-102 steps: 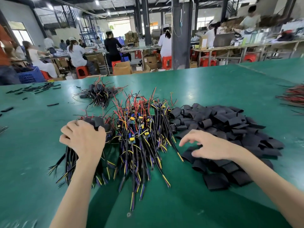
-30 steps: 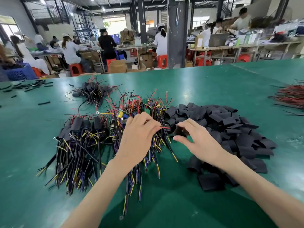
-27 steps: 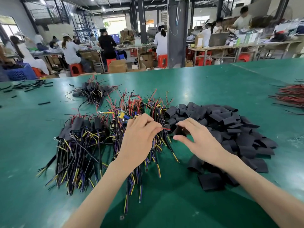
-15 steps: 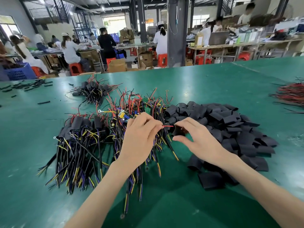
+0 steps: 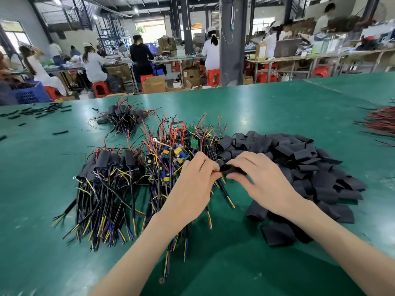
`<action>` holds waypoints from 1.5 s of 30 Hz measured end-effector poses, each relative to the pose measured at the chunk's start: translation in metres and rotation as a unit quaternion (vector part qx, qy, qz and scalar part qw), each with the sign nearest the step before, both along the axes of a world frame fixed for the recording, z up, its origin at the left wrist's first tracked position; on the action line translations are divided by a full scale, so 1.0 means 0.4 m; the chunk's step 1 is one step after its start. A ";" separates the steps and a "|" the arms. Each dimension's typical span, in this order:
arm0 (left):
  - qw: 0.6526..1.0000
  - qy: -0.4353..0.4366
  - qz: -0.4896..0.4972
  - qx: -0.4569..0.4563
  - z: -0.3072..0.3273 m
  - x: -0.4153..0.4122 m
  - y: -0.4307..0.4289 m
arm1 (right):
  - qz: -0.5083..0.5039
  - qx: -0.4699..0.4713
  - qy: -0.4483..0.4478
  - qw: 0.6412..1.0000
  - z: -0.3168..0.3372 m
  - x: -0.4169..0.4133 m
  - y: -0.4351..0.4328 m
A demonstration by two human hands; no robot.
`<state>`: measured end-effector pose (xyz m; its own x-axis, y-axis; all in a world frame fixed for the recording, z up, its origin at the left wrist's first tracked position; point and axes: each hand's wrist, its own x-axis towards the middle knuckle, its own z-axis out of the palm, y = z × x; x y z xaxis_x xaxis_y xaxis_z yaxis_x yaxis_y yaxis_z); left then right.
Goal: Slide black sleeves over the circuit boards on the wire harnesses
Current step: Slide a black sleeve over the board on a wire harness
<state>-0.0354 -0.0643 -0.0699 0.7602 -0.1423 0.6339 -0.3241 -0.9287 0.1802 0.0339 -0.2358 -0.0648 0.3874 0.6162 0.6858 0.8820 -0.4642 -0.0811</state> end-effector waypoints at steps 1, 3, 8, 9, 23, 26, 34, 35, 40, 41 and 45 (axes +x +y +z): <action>0.999 0.022 -0.015 -0.043 -0.004 -0.002 -0.004 | 0.000 -0.001 -0.011 1.000 0.002 0.001 -0.001; 0.990 0.050 -0.060 -0.115 -0.006 -0.008 -0.010 | 0.002 -0.004 -0.008 1.000 0.002 -0.001 -0.001; 0.999 -0.036 0.007 0.002 0.021 0.001 0.050 | 0.005 0.041 0.046 0.998 0.005 0.012 -0.011; 0.999 -0.036 0.031 0.017 0.026 0.006 0.071 | 0.006 0.053 0.052 0.997 0.009 0.016 -0.015; 0.984 -0.143 0.102 -0.036 0.078 0.003 0.101 | -0.094 0.122 0.035 0.987 0.045 0.058 -0.065; 0.989 -0.129 0.053 -0.051 0.094 -0.010 0.083 | -0.113 0.081 0.017 0.990 0.044 0.067 -0.073; 0.992 -0.036 0.019 -0.121 0.077 -0.007 0.044 | -0.069 -0.069 0.059 0.993 0.031 0.061 -0.061; 0.991 -0.033 0.017 -0.132 0.073 -0.007 0.036 | -0.051 -0.055 0.070 0.995 0.031 0.053 -0.056; 0.987 -0.017 0.001 -0.160 0.055 0.000 0.001 | 0.018 0.024 0.099 0.995 0.028 0.016 -0.025; 0.986 -0.011 -0.001 -0.168 0.054 0.001 -0.003 | 0.024 0.032 0.096 0.995 0.027 0.012 -0.022; 0.977 0.006 -0.017 -0.214 0.050 0.003 -0.006 | 0.034 0.058 0.092 0.994 0.029 0.007 -0.021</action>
